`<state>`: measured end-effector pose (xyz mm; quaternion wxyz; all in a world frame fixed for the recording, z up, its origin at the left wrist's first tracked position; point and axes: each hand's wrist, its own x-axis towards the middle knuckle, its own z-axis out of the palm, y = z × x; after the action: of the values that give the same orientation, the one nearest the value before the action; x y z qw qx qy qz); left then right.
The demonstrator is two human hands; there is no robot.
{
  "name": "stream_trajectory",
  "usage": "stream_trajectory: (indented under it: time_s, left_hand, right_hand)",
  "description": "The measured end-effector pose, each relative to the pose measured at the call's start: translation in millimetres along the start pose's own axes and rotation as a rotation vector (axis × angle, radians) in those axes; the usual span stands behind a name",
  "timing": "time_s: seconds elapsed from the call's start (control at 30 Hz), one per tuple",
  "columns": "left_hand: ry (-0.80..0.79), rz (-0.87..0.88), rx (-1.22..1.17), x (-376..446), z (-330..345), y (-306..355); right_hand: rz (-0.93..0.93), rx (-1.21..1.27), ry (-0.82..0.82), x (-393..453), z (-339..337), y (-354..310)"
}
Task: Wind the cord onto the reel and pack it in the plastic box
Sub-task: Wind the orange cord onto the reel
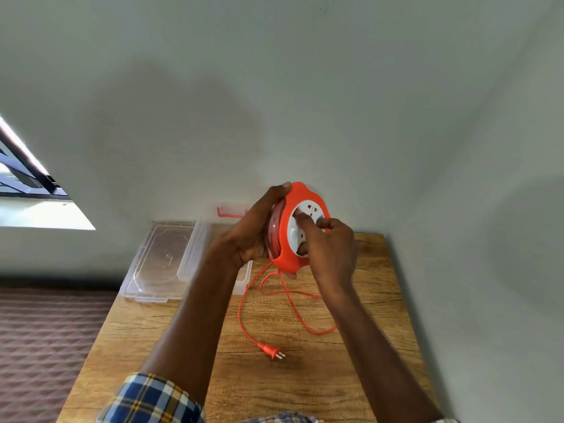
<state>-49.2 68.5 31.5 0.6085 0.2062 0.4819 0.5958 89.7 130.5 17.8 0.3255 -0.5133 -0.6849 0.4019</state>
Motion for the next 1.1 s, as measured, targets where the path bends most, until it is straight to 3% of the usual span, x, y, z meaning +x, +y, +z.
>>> stream_trajectory:
  time_s: [0.1,0.33,0.4,0.47,0.53,0.6,0.73,0.93,1.1]
  left_hand:
    - [-0.02,0.028,-0.038,2.3,6.1,-1.1]
    - [-0.095,0.039,-0.084,6.8,8.5,6.7]
    - [-0.089,0.024,-0.088,8.0,4.6,10.5]
    - [-0.073,0.009,-0.068,7.9,-0.2,12.4]
    - [-0.054,-0.007,-0.035,7.4,-3.3,11.9]
    - [-0.041,-0.022,-0.031,6.5,-4.1,10.5]
    - [-0.059,-0.03,-0.048,4.6,-2.0,7.5]
    - [-0.01,0.034,-0.01,8.0,6.5,6.3]
    - [-0.014,0.062,0.011,5.8,14.1,5.4]
  right_hand:
    - [-0.025,0.028,-0.037,6.1,-6.3,0.2]
    - [-0.429,-0.255,0.225,3.6,-29.6,1.7]
    - [-0.566,-0.256,0.136,11.7,-36.9,1.4]
    - [-0.629,-0.301,-0.11,18.4,-41.2,2.9]
    - [-0.607,-0.373,-0.272,23.0,-44.7,3.4]
    - [-0.607,-0.442,-0.311,24.3,-45.0,2.4]
    - [-0.596,-0.526,-0.219,20.7,-36.4,-0.4]
    - [-0.559,-0.428,-0.045,12.4,-26.5,7.9]
    - [-0.244,-0.184,0.058,8.6,-19.6,3.5]
